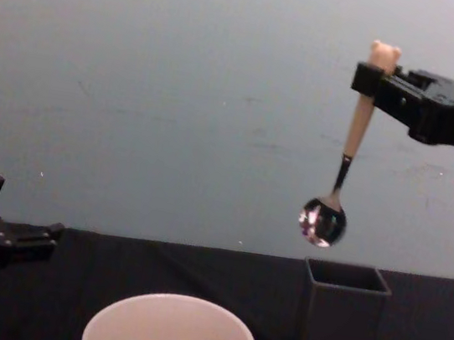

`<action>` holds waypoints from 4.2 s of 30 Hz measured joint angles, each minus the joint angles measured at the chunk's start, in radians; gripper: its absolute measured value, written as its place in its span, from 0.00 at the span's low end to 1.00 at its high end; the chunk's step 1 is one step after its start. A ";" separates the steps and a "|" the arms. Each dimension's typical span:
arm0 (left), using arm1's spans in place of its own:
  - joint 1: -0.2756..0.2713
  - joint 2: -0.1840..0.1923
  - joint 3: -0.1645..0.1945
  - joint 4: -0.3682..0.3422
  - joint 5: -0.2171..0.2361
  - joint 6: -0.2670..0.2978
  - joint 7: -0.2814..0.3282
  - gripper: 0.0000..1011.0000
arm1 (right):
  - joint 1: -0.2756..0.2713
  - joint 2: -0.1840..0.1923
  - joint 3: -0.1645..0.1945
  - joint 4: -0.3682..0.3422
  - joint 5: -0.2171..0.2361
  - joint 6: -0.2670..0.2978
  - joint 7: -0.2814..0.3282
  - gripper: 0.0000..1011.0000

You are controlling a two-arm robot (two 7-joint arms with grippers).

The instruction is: Pick up the stirring spoon with one hand, stir inside the cup, then place it back in its original position.

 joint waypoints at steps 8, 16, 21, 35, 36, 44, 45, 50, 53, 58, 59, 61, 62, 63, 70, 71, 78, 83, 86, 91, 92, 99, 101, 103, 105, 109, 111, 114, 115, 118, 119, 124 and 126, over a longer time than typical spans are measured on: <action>0.000 0.000 0.000 0.000 0.000 0.000 0.000 0.99 | -0.003 0.006 0.009 0.033 -0.007 0.000 -0.004 0.21; 0.000 0.000 0.000 0.000 0.000 0.000 0.000 0.99 | 0.005 0.001 0.004 0.076 -0.017 0.002 0.004 0.21; 0.000 0.000 0.000 0.000 0.000 0.000 0.000 0.99 | 0.015 -0.002 -0.002 0.107 -0.008 -0.003 0.035 0.21; 0.000 0.000 0.000 0.000 0.000 0.000 0.000 0.99 | 0.043 0.005 -0.028 0.181 0.023 0.016 0.078 0.21; 0.000 0.000 0.000 0.000 0.000 0.000 0.000 0.99 | 0.043 0.003 -0.030 0.185 0.022 0.022 0.071 0.21; 0.000 0.000 0.000 0.000 0.000 0.000 0.000 0.99 | 0.036 -0.012 -0.043 0.198 0.002 0.052 0.024 0.21; 0.000 0.000 0.000 0.000 0.000 0.000 0.000 0.99 | 0.034 -0.015 -0.045 0.200 -0.004 0.057 0.016 0.21; 0.000 0.000 0.000 0.000 0.000 0.000 0.000 0.99 | 0.028 -0.024 -0.049 0.204 -0.012 0.075 -0.001 0.21; 0.000 0.000 0.000 0.000 0.000 0.000 0.000 0.99 | 0.026 -0.028 -0.050 0.207 -0.015 0.083 -0.006 0.21; 0.000 0.000 0.000 0.000 0.000 0.000 0.000 0.99 | 0.020 -0.036 -0.050 0.214 -0.018 0.098 -0.016 0.21; 0.000 0.000 0.000 0.000 0.000 0.000 0.000 0.99 | 0.020 -0.036 -0.050 0.215 -0.019 0.100 -0.017 0.21; 0.000 0.000 0.000 0.000 0.000 0.000 0.000 0.99 | 0.019 -0.038 -0.050 0.217 -0.020 0.102 -0.018 0.21; 0.000 0.000 0.000 0.000 0.000 0.000 0.000 0.99 | 0.019 -0.039 -0.050 0.219 -0.020 0.103 -0.019 0.21; 0.000 0.000 0.000 0.000 0.000 0.000 0.000 0.99 | 0.019 -0.040 -0.050 0.221 -0.021 0.105 -0.019 0.21; 0.000 0.000 0.000 0.000 0.000 0.000 0.000 0.99 | 0.017 -0.044 -0.050 0.227 -0.024 0.112 -0.018 0.21; 0.000 0.000 0.000 0.000 0.000 0.000 0.000 0.99 | 0.017 -0.044 -0.050 0.227 -0.025 0.113 -0.018 0.21; 0.000 0.000 0.000 0.000 0.000 0.000 0.000 0.99 | 0.016 -0.044 -0.052 0.226 -0.033 0.115 -0.021 0.21; 0.000 0.000 0.000 0.000 0.000 0.000 0.000 0.99 | 0.016 -0.044 -0.052 0.226 -0.032 0.115 -0.021 0.21; 0.000 0.000 0.000 0.000 0.000 0.000 0.000 0.99 | 0.016 -0.044 -0.052 0.225 -0.032 0.115 -0.021 0.21; 0.000 0.000 0.000 0.000 0.000 0.000 0.000 0.99 | 0.016 -0.044 -0.052 0.225 -0.031 0.115 -0.021 0.27; 0.000 0.000 0.000 0.000 0.000 0.000 0.000 0.99 | 0.016 -0.044 -0.052 0.225 -0.031 0.115 -0.021 0.30; 0.000 0.000 0.000 0.000 0.000 0.000 0.000 0.99 | 0.016 -0.044 -0.051 0.225 -0.030 0.114 -0.020 0.56; 0.000 0.000 0.000 0.000 0.000 0.000 0.000 0.99 | 0.016 -0.044 -0.051 0.225 -0.030 0.114 -0.020 0.60; 0.000 0.000 0.000 0.000 0.000 0.000 0.000 0.99 | 0.016 -0.044 -0.051 0.225 -0.029 0.114 -0.020 0.66; 0.000 0.000 0.000 0.000 0.000 0.000 0.000 0.99 | 0.016 -0.044 -0.052 0.225 -0.029 0.114 -0.020 0.74; 0.000 0.000 0.000 0.000 0.000 0.000 0.000 0.99 | 0.016 -0.044 -0.051 0.225 -0.029 0.113 -0.020 0.84; 0.000 0.000 0.000 0.000 0.000 0.000 0.000 0.99 | 0.016 -0.044 -0.051 0.225 -0.029 0.113 -0.020 0.91; 0.000 0.000 0.000 0.000 0.000 0.000 0.000 0.99 | 0.016 -0.044 -0.051 0.225 -0.029 0.113 -0.020 0.99; 0.000 0.000 0.000 0.000 0.000 0.000 0.000 0.99 | 0.016 -0.044 -0.051 0.225 -0.029 0.113 -0.020 0.99; 0.000 0.000 0.000 0.000 0.000 0.000 0.000 0.99 | 0.016 -0.044 -0.051 0.225 -0.029 0.113 -0.020 0.99; 0.000 0.000 0.000 0.000 0.000 0.000 0.000 0.99 | 0.016 -0.044 -0.051 0.225 -0.029 0.113 -0.020 0.99; 0.000 0.000 0.000 0.000 0.000 0.000 0.000 0.99 | 0.014 -0.045 -0.045 0.221 -0.027 0.104 -0.020 0.99; 0.000 0.000 0.000 0.000 0.000 0.000 0.000 0.99 | 0.012 -0.045 -0.040 0.216 -0.026 0.096 -0.021 0.99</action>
